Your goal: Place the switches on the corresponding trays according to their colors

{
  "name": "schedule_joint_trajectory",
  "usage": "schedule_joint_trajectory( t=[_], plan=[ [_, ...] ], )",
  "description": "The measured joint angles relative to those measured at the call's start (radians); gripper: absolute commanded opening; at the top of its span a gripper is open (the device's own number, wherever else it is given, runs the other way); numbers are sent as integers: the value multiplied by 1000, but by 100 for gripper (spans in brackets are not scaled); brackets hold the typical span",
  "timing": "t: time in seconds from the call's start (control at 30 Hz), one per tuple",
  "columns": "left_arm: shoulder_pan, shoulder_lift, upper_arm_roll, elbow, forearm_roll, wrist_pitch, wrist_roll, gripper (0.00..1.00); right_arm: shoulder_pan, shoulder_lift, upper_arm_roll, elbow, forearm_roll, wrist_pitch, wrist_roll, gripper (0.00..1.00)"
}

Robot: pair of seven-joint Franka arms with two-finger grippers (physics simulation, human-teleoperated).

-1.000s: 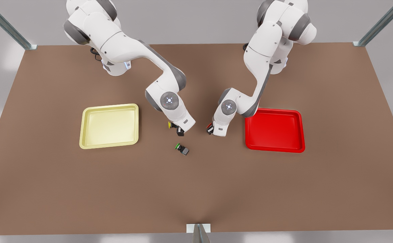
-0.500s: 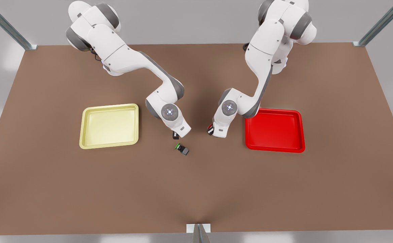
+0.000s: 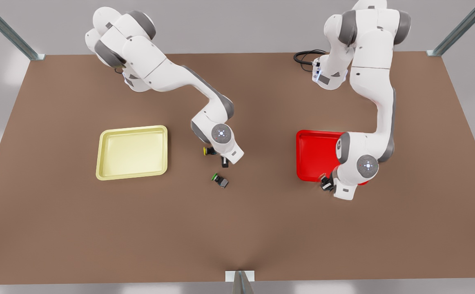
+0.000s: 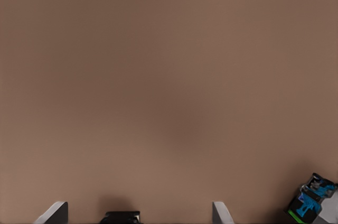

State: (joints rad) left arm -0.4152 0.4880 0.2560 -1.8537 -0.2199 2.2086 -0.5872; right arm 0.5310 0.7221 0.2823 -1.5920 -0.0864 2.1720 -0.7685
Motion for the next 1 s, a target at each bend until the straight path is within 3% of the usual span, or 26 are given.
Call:
schedule_joint_trajectory(
  t=[0.1, 0.27, 0.3, 0.33, 0.6, 0.83, 0.97, 1.0],
  plan=[
    [0, -134, 5, -201, 4, 46, 29, 50, 30, 17, -3, 16, 2, 2, 28, 100],
    [-2, -208, 6, -350, 8, 69, 36, 51, 93, 53, -26, 59, 2, 4, 94, 100],
    [-1, -201, 6, -353, 9, 68, 40, 59, 101, 57, -26, 68, 3, 5, 103, 100],
    [-2, -196, 10, -352, 6, 67, 60, 100, 103, 57, -26, 70, 2, 5, 104, 100],
    [-2, -254, 47, -333, -11, 22, 72, 100, 107, 0, -22, -41, -9, 15, 126, 100],
    [1, -269, 168, 166, 50, -450, 307, 100, 103, -25, -22, -128, -16, 69, 124, 100],
    [0, -272, 166, 403, 92, -640, 504, 100, 89, -49, -22, -162, -40, 72, 117, 100],
    [21, -290, 125, 422, 106, -642, 555, 100, 78, -45, -23, -161, -47, 76, 115, 100]
  ],
)
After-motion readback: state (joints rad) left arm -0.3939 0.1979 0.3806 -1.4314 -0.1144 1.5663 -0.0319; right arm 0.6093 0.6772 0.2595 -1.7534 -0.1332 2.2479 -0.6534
